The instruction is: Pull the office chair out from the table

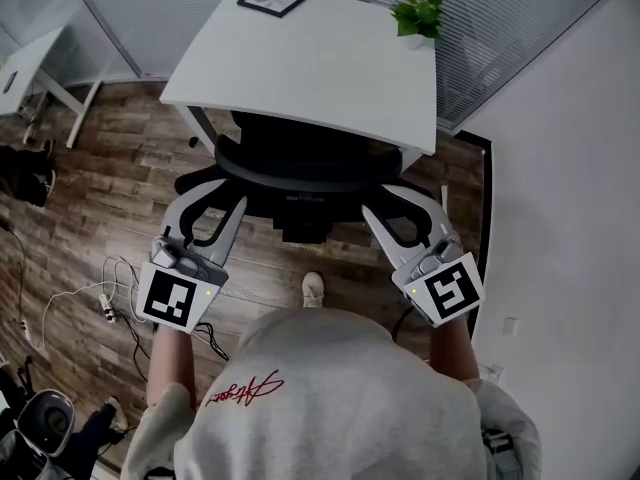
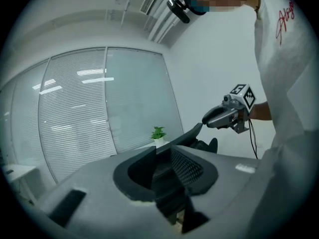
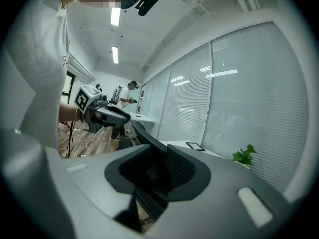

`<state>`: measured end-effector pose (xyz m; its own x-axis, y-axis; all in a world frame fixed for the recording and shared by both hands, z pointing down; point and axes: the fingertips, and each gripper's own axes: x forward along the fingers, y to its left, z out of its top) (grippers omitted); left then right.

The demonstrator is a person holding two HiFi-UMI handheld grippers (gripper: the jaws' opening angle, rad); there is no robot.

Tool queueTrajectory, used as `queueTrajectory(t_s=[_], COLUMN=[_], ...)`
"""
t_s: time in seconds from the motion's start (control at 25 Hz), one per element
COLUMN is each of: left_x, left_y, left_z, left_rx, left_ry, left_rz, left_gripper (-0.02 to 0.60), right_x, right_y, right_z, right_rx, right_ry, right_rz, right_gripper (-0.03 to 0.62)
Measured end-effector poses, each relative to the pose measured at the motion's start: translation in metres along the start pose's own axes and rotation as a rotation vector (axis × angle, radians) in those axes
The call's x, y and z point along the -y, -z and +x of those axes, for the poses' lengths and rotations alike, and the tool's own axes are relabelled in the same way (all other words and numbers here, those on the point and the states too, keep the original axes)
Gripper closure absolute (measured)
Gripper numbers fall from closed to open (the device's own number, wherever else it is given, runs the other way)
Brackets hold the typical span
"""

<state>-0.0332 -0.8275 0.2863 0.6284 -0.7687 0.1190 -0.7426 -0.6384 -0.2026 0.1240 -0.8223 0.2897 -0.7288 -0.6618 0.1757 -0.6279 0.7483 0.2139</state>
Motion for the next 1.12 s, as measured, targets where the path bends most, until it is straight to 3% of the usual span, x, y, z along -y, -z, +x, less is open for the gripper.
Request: queueTrajectory(t_s=[0.12, 0.28, 0.44, 0.56, 0.72, 1.0, 1.12], left_x=[0.002, 0.01, 0.019, 0.027, 0.038, 0.034, 0.033], left_y=[0.009, 0.026, 0.05, 0.073, 0.096, 0.129, 0.137], left_z=[0.001, -0.001, -0.002, -0.001, 0.0, 0.004, 0.008], left_rx=[-0.057, -0.146, -0.273, -0.343, -0.393, -0.493, -0.511], left_ry=[0.07, 0.169, 0.226, 0.248, 0.307, 0.271, 0.272], left_rz=[0.099, 0.193, 0.263, 0.318, 0.315, 0.403, 0.4], left_gripper=[0.435, 0.399, 0.383, 0.371, 0.36, 0.347, 0.345], right_x=[-0.001, -0.008, -0.018, -0.028, -0.037, -0.041, -0.041], right_y=[-0.002, 0.003, 0.027, 0.044, 0.072, 0.108, 0.123], right_z=[0.001, -0.002, -0.006, -0.004, 0.006, 0.019, 0.023], right_rx=[0.012, -0.011, -0.151, -0.218, -0.302, -0.414, -0.471], right_ry=[-0.041, -0.125, -0.217, -0.255, -0.288, -0.28, -0.277], right_rz=[-0.017, -0.076, -0.205, -0.23, -0.285, -0.414, -0.495], right_gripper=[0.491, 0.457, 0.432, 0.41, 0.367, 0.347, 0.329])
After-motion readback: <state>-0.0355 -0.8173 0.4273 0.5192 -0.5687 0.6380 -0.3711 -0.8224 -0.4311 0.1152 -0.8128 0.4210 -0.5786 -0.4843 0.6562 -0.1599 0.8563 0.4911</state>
